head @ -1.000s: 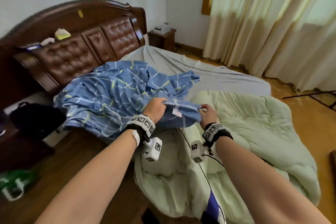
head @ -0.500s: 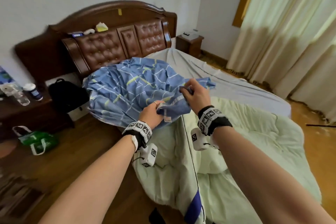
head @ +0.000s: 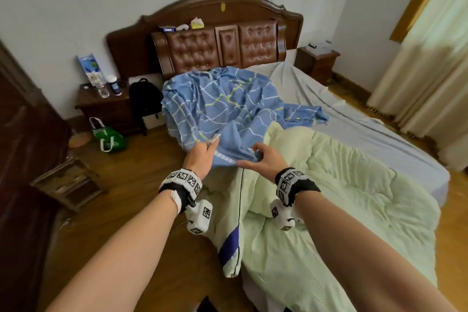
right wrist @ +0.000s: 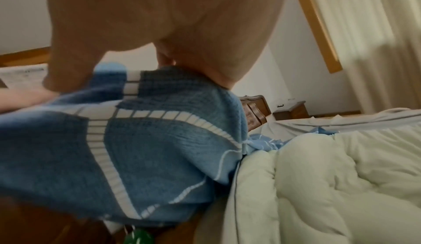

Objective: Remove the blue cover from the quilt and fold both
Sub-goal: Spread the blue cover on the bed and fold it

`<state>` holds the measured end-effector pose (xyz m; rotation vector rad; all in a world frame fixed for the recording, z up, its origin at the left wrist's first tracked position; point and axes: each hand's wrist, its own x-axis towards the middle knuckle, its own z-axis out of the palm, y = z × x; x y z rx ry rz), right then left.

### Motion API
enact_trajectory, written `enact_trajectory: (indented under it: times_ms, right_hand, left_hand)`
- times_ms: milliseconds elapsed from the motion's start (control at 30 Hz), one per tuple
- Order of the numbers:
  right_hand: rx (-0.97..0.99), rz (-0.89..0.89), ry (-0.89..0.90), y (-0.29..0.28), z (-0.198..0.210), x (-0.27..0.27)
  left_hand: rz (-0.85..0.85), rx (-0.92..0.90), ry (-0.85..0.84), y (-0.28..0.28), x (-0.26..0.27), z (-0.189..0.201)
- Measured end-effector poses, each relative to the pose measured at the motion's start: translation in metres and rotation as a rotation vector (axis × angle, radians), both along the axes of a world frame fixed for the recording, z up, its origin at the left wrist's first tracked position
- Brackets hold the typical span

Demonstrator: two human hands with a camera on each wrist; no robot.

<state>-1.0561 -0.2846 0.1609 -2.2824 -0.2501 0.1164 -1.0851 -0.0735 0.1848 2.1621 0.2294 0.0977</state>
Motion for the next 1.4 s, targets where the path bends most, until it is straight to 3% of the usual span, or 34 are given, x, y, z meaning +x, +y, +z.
enact_trajectory:
  times_ms: [100, 200, 300, 400, 467, 533, 633, 700, 767, 867, 933, 1100, 1400]
  right_hand:
    - [-0.243, 0.027, 0.004, -0.021, -0.016, -0.013]
    - [-0.284, -0.096, 0.033, -0.035, -0.031, -0.026]
    - [-0.234, -0.176, 0.033, -0.029, -0.024, -0.035]
    - [-0.055, -0.274, 0.075, -0.029, -0.011, -0.031]
    - [-0.001, -0.293, 0.031, -0.031, -0.006, -0.029]
    - [-0.039, -0.232, -0.045, -0.032, 0.000, -0.029]
    - [-0.078, -0.105, -0.095, -0.036, 0.006, -0.023]
    - [-0.144, -0.019, -0.129, -0.039, 0.010, -0.017]
    - [-0.206, 0.066, -0.167, -0.045, 0.010, -0.009]
    - [-0.259, 0.181, -0.219, -0.066, 0.006, 0.009]
    - [-0.301, 0.253, -0.254, -0.088, 0.002, 0.023]
    - [-0.376, 0.254, -0.282, -0.139, -0.013, 0.051]
    - [-0.351, 0.251, -0.119, -0.139, -0.028, 0.100]
  left_hand:
    - [0.057, -0.071, -0.022, -0.003, -0.026, 0.006]
    - [0.018, -0.081, -0.035, -0.007, -0.043, 0.005]
    - [-0.041, -0.091, -0.048, -0.014, -0.048, -0.005]
    - [-0.023, -0.142, 0.001, -0.014, -0.051, -0.021]
    - [0.011, -0.025, 0.068, -0.011, -0.061, -0.028]
    - [0.090, 0.158, 0.156, -0.013, -0.071, -0.032]
    - [0.136, 0.154, 0.152, -0.023, -0.079, -0.028]
    - [0.015, 0.229, 0.019, -0.039, -0.072, -0.018]
    - [-0.129, 0.421, -0.071, -0.069, -0.060, -0.005]
    - [-0.158, 0.666, 0.016, -0.123, -0.035, 0.004]
    - [-0.070, 0.652, 0.122, -0.155, -0.021, -0.001]
    - [0.097, 0.562, 0.132, -0.211, -0.014, 0.004]
    - [0.033, 0.586, 0.045, -0.209, -0.006, 0.049]
